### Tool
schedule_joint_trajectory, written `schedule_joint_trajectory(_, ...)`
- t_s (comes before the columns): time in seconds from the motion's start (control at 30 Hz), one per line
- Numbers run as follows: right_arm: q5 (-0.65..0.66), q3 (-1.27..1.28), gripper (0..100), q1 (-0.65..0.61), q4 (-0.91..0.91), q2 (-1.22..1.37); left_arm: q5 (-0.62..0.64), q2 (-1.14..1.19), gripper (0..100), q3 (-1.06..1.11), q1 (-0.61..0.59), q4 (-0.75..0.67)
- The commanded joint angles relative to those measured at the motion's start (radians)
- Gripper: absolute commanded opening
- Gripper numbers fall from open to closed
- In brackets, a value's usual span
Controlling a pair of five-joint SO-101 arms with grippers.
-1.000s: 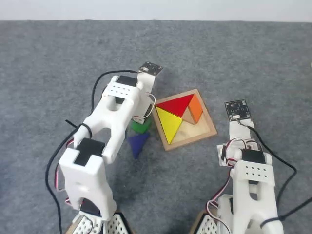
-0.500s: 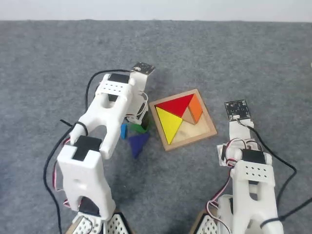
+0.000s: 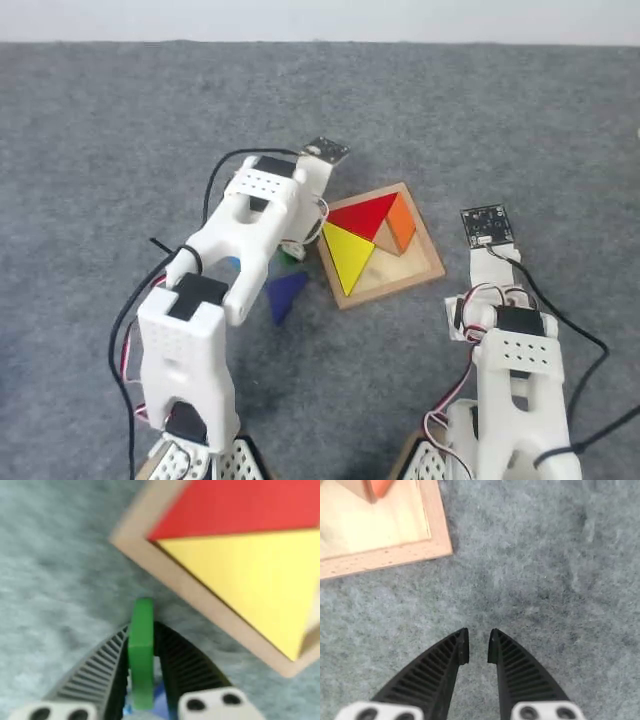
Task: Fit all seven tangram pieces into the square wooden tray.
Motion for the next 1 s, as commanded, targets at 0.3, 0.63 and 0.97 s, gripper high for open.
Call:
schedule_joint_trajectory(0.3, 0.008, -0.005, 8.8, 0.025, -0.018, -0.030, -0.037, 0.003, 1, -0.619, 0.017, 0.450)
schedule_joint_trajectory(0.63, 0.009, -0.086, 8.7, 0.309, 0.002, -0.030, -0.029, 0.095, 1, -0.587, 0.344, 0.358)
schedule_joint_trajectory(0.97, 0.015, -0.086, 9.0, 0.309, 0.001, -0.022, 0.132, 0.218, 2, -0.596, 0.428, 0.270)
